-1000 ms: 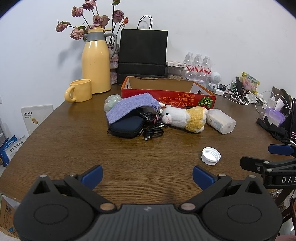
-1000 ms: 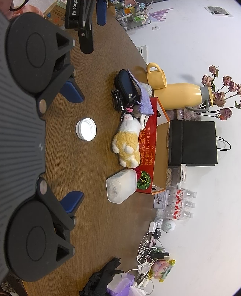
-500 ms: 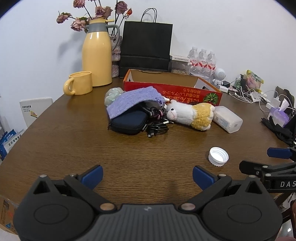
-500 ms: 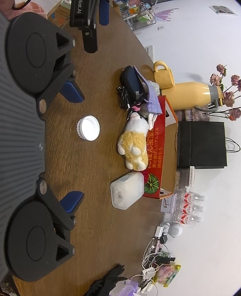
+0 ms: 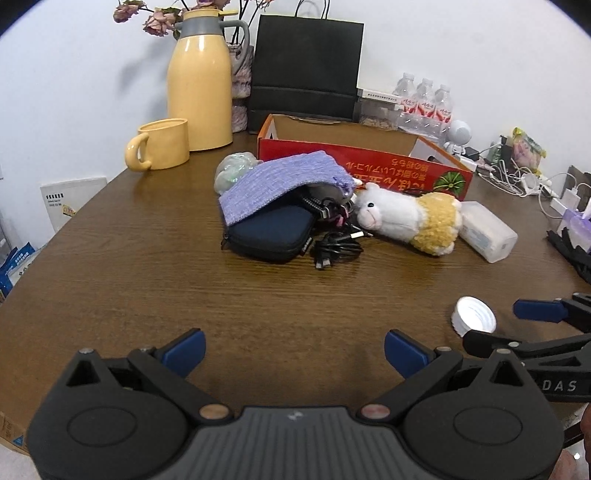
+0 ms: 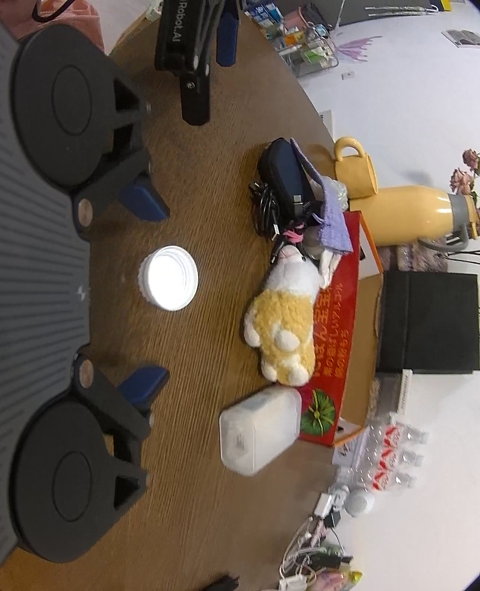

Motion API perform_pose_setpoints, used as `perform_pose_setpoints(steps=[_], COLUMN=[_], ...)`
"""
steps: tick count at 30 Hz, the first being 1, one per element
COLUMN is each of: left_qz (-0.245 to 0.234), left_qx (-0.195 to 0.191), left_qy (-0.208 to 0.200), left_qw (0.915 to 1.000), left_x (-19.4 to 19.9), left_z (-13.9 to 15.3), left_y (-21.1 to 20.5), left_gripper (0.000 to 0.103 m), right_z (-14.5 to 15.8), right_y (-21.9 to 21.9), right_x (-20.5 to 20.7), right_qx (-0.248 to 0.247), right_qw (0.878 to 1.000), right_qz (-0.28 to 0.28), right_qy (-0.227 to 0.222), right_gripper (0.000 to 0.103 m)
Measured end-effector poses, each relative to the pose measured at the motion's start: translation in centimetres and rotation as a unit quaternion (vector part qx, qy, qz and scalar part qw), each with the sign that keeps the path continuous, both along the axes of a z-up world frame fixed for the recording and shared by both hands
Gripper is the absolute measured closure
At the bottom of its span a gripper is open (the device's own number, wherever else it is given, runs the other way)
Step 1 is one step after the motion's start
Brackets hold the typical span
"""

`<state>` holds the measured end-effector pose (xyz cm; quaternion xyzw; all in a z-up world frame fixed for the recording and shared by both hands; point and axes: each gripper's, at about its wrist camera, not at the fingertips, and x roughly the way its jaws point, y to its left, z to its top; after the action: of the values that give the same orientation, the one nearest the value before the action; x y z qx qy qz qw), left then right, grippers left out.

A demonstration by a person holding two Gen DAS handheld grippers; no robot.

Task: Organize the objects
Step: 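Grasp the white bottle cap with the right gripper while the left gripper grasps the black cable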

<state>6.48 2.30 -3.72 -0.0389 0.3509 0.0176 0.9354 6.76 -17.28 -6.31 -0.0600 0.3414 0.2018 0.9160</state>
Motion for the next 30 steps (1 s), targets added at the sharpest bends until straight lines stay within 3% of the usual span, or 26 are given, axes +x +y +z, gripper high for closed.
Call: perform_pose_setpoints(steps=[2,4,5,6,17,22,26,30], left_qz=[0.002,0.006,0.008,0.010,-0.025,-0.047,-0.057,-0.045], left_qx=[0.002,0.005,0.007,0.009,0.018,0.045,0.053,0.063], left_qy=[-0.002,-0.006,-0.008,-0.009,-0.038,-0.049,-0.037,-0.023], left_qw=[1.0000,1.0000,0.9999,0.9999,0.9988,0.9967,0.9962,0.9967], left_x=[0.7,1.4,1.8,2.2,6.1,7.6,8.8,9.8], left_z=[-0.1,-0.1,-0.1,-0.1,1.0,1.0,0.6,-0.1], left_y=[0.0,0.0,0.0,0.0,-2.2,-4.3,-5.4,-5.7], left_gripper=[0.000,0.000,0.000,0.000,0.014,0.033,0.056,0.060], right_z=[-0.3,-0.7,-0.7,-0.8,-0.1,0.3,0.3,0.0], right_y=[0.3,0.6,0.7,0.8,-1.8,-3.0,-3.6,-3.9], right_x=[0.7,1.3,1.3,1.5,4.3,5.4,6.1,6.4], right_qx=[0.001,0.004,0.003,0.003,0.044,0.053,0.060,0.064], right_qw=[1.000,1.000,1.000,1.000,0.999,0.998,0.998,0.998], right_qz=[0.008,0.019,0.023,0.028,0.007,-0.003,-0.006,-0.003], right_qy=[0.006,0.011,0.003,-0.002,-0.020,-0.031,-0.032,-0.029], right_gripper=[0.028,0.040,0.056,0.062,0.062,0.062,0.062,0.062])
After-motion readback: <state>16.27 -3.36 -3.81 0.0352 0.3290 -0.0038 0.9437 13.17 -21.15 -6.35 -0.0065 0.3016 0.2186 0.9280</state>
